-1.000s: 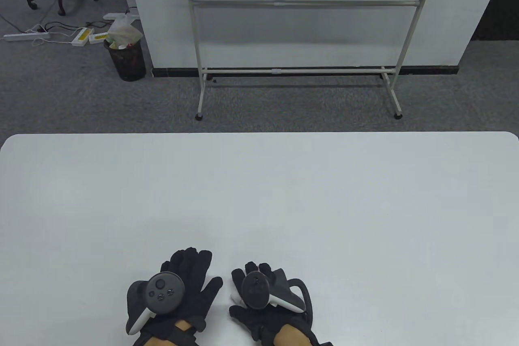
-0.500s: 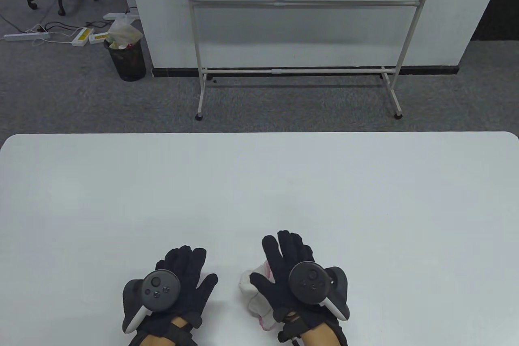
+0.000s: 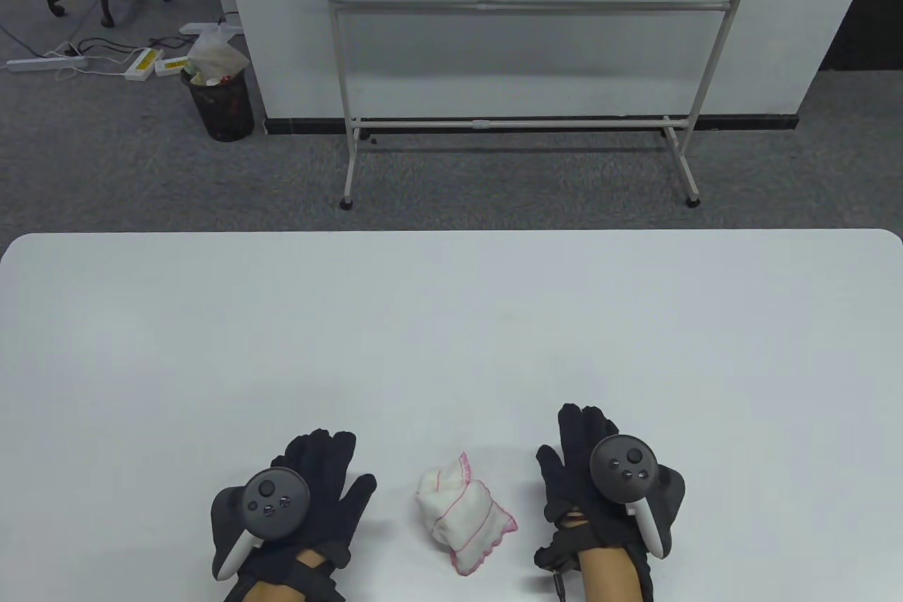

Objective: Squeeze dry dish cloth into compact mass

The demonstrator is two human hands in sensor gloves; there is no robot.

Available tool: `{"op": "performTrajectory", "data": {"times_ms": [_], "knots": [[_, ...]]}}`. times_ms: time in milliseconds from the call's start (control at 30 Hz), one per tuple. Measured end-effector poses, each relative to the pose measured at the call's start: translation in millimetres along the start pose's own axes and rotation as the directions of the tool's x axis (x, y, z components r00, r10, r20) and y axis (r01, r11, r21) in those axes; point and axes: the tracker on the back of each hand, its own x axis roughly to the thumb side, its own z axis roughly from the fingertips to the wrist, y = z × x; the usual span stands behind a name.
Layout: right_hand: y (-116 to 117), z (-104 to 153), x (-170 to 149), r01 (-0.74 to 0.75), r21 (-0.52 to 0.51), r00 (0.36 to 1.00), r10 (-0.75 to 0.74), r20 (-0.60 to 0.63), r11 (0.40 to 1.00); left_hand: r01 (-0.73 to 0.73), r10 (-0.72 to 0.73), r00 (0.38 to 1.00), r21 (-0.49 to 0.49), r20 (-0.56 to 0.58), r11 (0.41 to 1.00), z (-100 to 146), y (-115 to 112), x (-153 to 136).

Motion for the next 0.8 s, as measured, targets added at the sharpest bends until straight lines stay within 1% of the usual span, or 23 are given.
{"op": "performTrajectory", "data": {"times_ms": [67, 200, 567, 800], "knots": [[4, 0, -3, -0.007, 0.019, 1.0, 0.007, -0.019, 1.0, 0.005, -0.005, 1.0, -0.007, 0.0, 1.0, -1, -1, 0], [9, 0, -2, -0.03, 0.046, 0.999, 0.031, -0.017, 0.998, 0.001, -0.001, 1.0, -0.01, 0.0, 1.0, -1, -1, -1], [11, 1, 4, -0.05, 0.039, 0.998, 0.049, 0.028, 0.998, -0.005, 0.005, 1.0, -0.012, -0.014, 1.0, -2, 0, -2], [10, 4, 17, -0.051, 0.028, 0.995, 0.049, 0.092, 0.998, -0.002, 0.002, 1.0, -0.024, -0.012, 1.0, -3, -2, -1]]}}
